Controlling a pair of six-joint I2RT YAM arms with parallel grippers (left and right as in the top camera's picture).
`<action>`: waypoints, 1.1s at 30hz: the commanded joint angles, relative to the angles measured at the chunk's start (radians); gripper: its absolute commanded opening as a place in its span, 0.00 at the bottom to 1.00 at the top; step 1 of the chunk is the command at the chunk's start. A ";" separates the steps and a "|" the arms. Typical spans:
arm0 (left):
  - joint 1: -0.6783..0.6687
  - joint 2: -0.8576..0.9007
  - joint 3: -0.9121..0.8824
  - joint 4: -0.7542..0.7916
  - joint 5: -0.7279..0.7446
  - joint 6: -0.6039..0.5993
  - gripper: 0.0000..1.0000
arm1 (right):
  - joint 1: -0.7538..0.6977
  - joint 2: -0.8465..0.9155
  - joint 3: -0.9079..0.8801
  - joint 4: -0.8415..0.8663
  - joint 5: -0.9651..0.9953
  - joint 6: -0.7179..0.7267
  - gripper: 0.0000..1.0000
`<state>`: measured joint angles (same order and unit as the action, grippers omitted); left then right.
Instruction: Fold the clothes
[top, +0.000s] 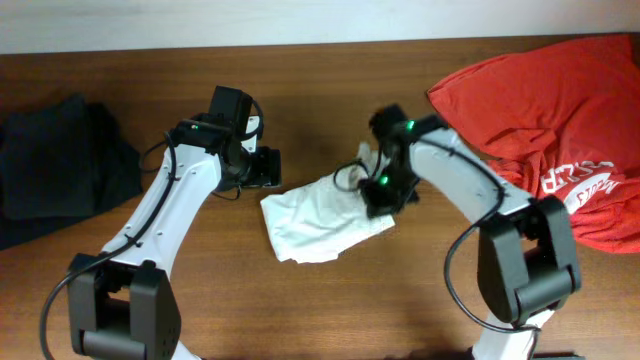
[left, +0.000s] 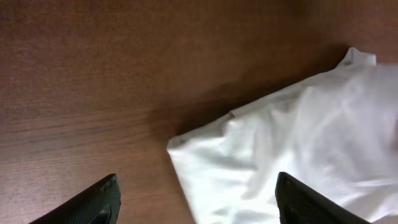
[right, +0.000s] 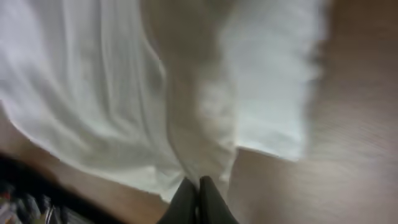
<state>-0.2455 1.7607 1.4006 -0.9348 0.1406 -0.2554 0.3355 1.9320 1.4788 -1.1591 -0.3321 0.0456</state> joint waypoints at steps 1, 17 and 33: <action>0.004 0.006 0.004 -0.001 -0.008 -0.009 0.79 | -0.063 -0.012 0.084 -0.023 0.192 -0.015 0.04; 0.003 0.032 0.005 0.177 0.366 0.358 0.93 | -0.197 -0.148 0.035 0.138 0.523 0.222 0.50; -0.169 0.668 0.256 0.560 0.753 0.308 0.29 | -0.253 -0.298 0.063 -0.256 0.414 0.222 0.66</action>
<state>-0.3897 2.3753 1.6619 -0.3641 0.9131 0.0662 0.0872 1.6402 1.5368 -1.4109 0.0845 0.2592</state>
